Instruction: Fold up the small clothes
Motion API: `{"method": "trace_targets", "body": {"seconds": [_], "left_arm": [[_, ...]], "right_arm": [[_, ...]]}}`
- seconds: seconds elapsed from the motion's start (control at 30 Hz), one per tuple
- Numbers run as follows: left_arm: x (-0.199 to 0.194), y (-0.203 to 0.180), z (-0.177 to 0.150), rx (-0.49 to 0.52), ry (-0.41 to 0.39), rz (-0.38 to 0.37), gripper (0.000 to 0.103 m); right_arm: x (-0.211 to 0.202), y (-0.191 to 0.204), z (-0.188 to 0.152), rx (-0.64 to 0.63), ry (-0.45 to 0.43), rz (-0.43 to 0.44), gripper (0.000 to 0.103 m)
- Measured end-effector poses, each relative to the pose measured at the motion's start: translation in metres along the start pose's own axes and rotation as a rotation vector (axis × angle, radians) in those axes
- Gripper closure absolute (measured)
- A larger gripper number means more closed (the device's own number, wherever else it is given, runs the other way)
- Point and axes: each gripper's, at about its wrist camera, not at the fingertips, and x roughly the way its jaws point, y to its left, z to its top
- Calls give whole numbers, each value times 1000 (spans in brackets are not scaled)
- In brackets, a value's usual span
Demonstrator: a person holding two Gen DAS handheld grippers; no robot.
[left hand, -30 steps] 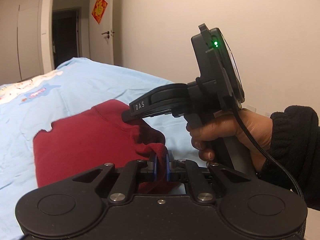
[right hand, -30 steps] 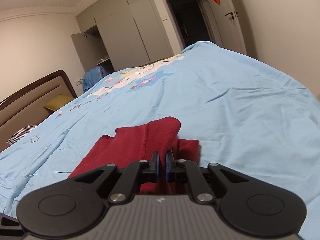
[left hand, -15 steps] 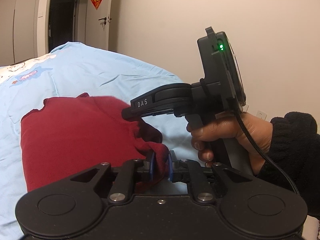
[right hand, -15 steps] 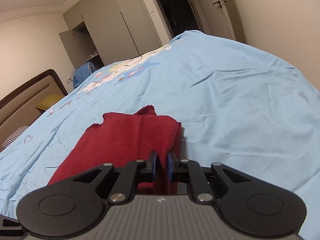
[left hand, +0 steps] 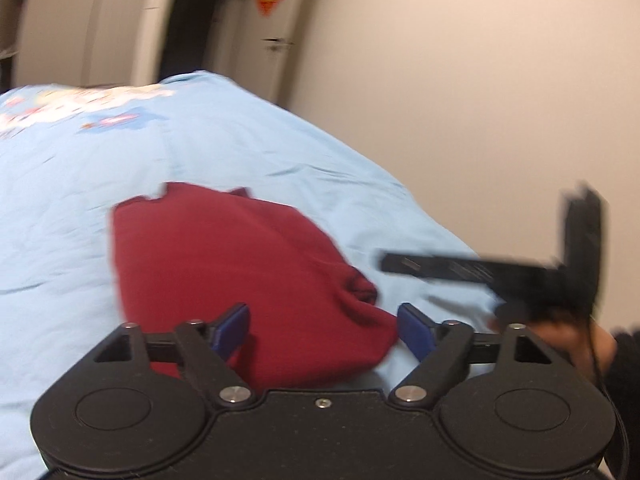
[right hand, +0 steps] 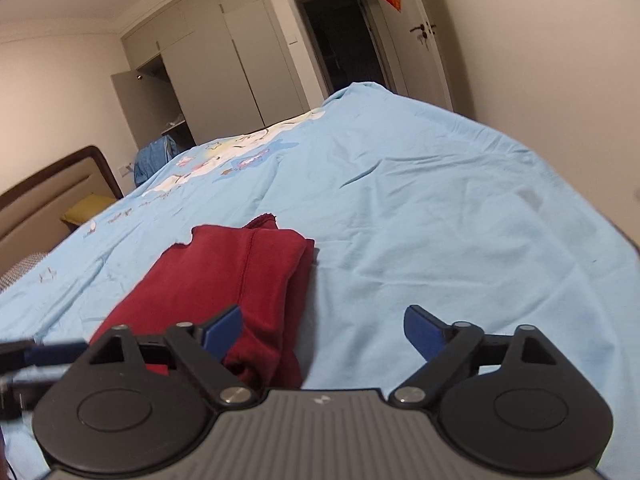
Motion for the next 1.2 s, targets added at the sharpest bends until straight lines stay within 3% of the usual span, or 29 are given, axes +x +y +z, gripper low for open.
{"method": "trace_targets", "body": {"seconds": [0.23,0.5,0.6,0.67,0.7,0.77,0.9,0.97,1.2], "left_arm": [[-7,44,4,-160,-3,153,5],[-14,69,-11,-263,37,226,1],[-13,73,-16,-294,63,234,1],[-11,76,-19,-314,78,234,1],[-11,77,-21,-322,83,232,1],[-11,78,-22,-334,90,228,1],[-11,77,-22,-336,96,226,1],[-12,77,-22,-338,98,225,1],[-11,79,-25,-348,112,220,1]], "right_arm": [[-9,27,-13,-220,23,-43,6],[6,55,-20,-334,46,-25,18],[9,58,-19,-341,49,-24,30],[10,60,-19,-351,55,-21,50],[11,61,-19,-359,60,-21,55],[12,63,-21,-373,75,-13,78],[11,70,-25,-393,75,-32,91],[9,66,-22,-300,75,-32,92],[8,11,-23,290,98,66,94]]}}
